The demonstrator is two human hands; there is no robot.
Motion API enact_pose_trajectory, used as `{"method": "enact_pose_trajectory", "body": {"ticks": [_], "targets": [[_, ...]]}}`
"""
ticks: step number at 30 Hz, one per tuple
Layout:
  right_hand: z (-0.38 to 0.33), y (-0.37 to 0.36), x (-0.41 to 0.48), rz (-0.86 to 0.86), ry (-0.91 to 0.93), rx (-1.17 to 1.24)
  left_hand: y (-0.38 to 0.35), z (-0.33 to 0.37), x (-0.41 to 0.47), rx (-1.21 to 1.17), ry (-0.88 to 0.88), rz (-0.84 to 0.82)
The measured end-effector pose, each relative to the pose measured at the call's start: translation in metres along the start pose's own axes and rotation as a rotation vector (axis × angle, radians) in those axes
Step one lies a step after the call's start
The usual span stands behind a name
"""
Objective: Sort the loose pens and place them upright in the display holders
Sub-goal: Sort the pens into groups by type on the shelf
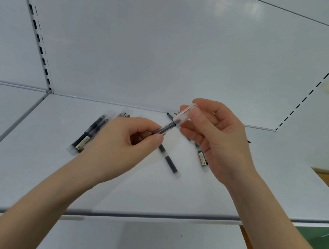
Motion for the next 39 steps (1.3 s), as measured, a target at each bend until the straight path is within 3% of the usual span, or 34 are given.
{"method": "enact_pose_trajectory", "body": {"ticks": [7, 14, 18, 20, 22, 26, 31, 35, 39], "targets": [[0.003, 0.000, 0.001, 0.024, 0.038, -0.039, -0.004, 0.002, 0.003, 0.072, -0.052, 0.006], [0.008, -0.006, 0.002, 0.061, 0.115, -0.070, -0.006, -0.003, 0.010, 0.094, -0.102, 0.132], [0.011, -0.005, 0.016, 0.002, 0.038, -0.127, -0.005, -0.008, 0.016, 0.082, -0.029, 0.160], [0.016, 0.006, 0.024, 0.012, 0.007, -0.255, 0.004, -0.018, 0.024, 0.234, 0.017, 0.199], [0.026, 0.017, 0.026, 0.022, -0.014, -0.542, 0.018, -0.036, 0.031, 0.479, 0.081, 0.254], [0.062, 0.022, 0.015, -0.185, -0.254, -1.175, 0.031, -0.071, 0.039, 0.790, 0.218, 0.262], [0.065, 0.010, 0.010, -0.260, -0.232, -1.367, 0.027, -0.078, 0.042, 0.862, 0.251, 0.253], [0.064, 0.015, 0.012, -0.194, -0.204, -1.257, 0.019, -0.050, 0.036, 0.789, 0.058, 0.376], [0.055, 0.010, 0.006, -0.108, -0.137, -0.884, -0.010, -0.036, 0.040, 0.342, 0.105, 0.166]]}}
Point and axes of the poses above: each hand's wrist, its own x-axis towards the middle knuckle, its own y-axis out of the back of the hand, z = x × y, the point moved 5 cm from there along x, towards the middle knuckle, and after that the axes turned 4 degrees about -z, right-handed, at the moved point
